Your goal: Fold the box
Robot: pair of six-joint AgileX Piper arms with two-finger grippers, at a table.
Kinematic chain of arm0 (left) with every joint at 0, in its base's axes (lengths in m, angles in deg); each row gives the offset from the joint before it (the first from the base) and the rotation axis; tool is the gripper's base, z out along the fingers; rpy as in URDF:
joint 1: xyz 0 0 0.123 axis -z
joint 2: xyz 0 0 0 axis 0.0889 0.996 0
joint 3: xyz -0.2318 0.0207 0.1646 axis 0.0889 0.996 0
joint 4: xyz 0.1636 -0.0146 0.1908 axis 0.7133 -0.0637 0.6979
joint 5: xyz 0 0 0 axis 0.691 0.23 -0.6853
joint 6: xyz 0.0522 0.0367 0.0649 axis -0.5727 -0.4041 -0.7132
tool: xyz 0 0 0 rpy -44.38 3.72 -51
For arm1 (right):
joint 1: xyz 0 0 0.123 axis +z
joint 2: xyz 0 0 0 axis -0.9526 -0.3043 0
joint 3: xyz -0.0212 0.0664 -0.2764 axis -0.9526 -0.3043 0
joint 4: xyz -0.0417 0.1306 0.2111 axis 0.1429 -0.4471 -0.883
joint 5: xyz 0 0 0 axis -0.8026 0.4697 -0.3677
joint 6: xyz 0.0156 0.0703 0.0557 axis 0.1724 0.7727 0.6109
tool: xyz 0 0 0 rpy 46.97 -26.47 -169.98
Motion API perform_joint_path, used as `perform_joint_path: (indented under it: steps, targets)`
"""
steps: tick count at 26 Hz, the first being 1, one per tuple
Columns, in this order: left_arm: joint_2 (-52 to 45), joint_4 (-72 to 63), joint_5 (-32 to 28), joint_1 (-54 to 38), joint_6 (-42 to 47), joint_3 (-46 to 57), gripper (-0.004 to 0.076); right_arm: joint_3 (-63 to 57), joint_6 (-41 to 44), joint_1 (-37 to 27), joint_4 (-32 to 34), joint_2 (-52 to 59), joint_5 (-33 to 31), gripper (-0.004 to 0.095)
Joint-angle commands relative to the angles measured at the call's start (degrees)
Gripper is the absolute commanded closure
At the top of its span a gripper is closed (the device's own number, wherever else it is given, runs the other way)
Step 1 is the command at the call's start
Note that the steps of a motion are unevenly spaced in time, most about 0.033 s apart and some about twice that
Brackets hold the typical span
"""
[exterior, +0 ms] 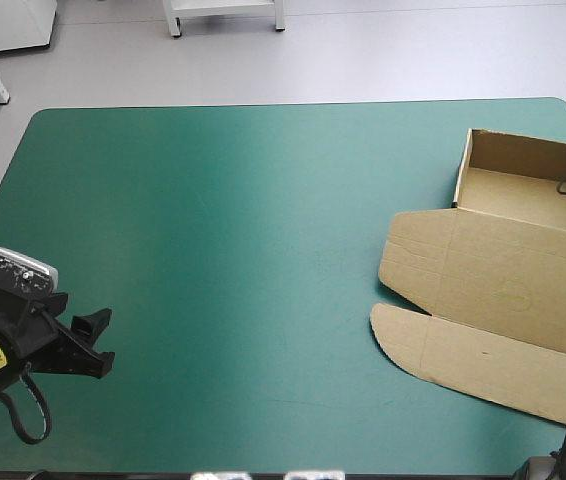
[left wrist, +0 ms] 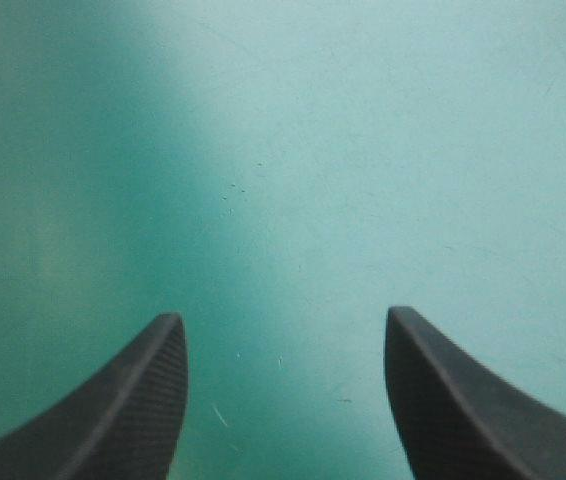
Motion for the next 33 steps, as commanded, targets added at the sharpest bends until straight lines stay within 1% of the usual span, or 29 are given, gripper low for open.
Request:
perform_joint_path:
  steps: [1, 3, 5, 10, 12, 13, 14, 17, 19, 23, 24, 25, 26, 27, 28, 29, 30, 32, 33]
  targets:
    - [-0.06, 0.19, -3.11, 0.42, 0.54, -1.38, 0.0304, 1.23, -0.49, -0.85, 0.33, 3.55, 3.08, 0.0902]
    - [-0.06, 0.19, -3.11, 0.42, 0.54, -1.38, 0.0304, 1.23, -0.61, -0.85, -0.70, 3.55, 3.23, 0.0839]
    - [-0.06, 0.19, -3.11, 0.42, 0.54, -1.38, 0.0304, 1.23, -0.91, -0.85, -1.51, 3.55, 3.61, 0.0742]
    - [-0.06, 0.19, -3.00, 0.42, 0.54, -1.38, 0.0304, 1.35, -0.47, -0.85, -1.51, 3.65, 3.34, 0.0413]
    - [-0.06, 0.33, -3.00, 0.42, 0.54, -1.38, 0.0304, 1.63, 0.88, -0.85, -1.54, 4.06, 3.45, 0.0316]
    - [-0.06, 0.34, -3.00, 0.42, 0.54, -1.38, 0.0304, 1.77, 1.09, -0.85, -1.54, 4.50, 3.45, 0.0283]
    - [-0.06, 0.34, -3.00, 0.42, 0.54, -1.38, 0.0304, 1.87, 1.09, -0.85, -1.89, 4.82, 3.45, 0.0270]
    - [-0.19, 0.68, -3.00, 0.42, 0.54, -1.38, 0.0304, 2.10, 0.63, -0.85, -4.70, 7.34, 3.23, 0.0283]
    - [-0.57, 1.75, -3.00, 0.42, 0.54, -1.38, 0.0304, 2.46, -1.27, -0.75, -8.99, 9.93, 3.10, 0.0298]
    - [-2.11, 5.43, -3.21, 0.42, 0.64, -1.38, 0.0304, 2.58, -3.45, 0.50, -14.56, 17.29, 3.51, 0.0350]
    - [-2.95, 5.84, -3.21, 0.42, 0.92, -1.38, 0.0304, 2.58, -4.49, 1.19, -16.91, 19.83, 3.30, 0.0360]
    - [-4.30, 5.84, -3.21, 0.42, 1.77, -1.38, 0.0304, 2.58, -6.23, 2.65, -22.35, 23.16, 2.22, 0.0389]
    - [-5.21, 5.84, -3.21, 0.42, 2.36, -1.24, 0.0304, 2.46, -7.71, 4.40, -25.20, 25.42, 1.32, 0.0415]
    - [-6.81, 6.16, -3.44, 0.42, 2.57, -0.64, 0.0304, 2.19, -8.70, 7.92, -26.52, 28.33, -0.24, 0.0458]
    - [-8.14, 7.13, -3.74, 0.42, 2.74, 0.15, 0.0304, 2.19, -8.95, 10.99, -26.61, 30.12, -0.98, 0.0497]
    - [-10.06, 8.10, -4.30, 0.42, 3.15, 1.65, 0.0304, 2.11, -9.44, 15.98, -26.61, 32.66, -1.12, 0.0545]
    - [-11.05, 8.10, -4.27, 0.42, 3.15, 2.38, 0.0304, 2.11, -9.68, 18.79, -26.61, 33.92, -0.84, 0.0565]
    - [-14.43, 7.98, -5.78, 0.42, 2.98, 5.15, 0.0304, -0.65, -9.60, 29.22, -26.18, 39.25, 1.36, 0.0672]
    - [-15.32, 7.85, -6.35, 0.42, 2.98, 5.69, 0.0304, -2.39, -9.36, 31.96, -25.47, 41.05, 2.45, 0.0715]
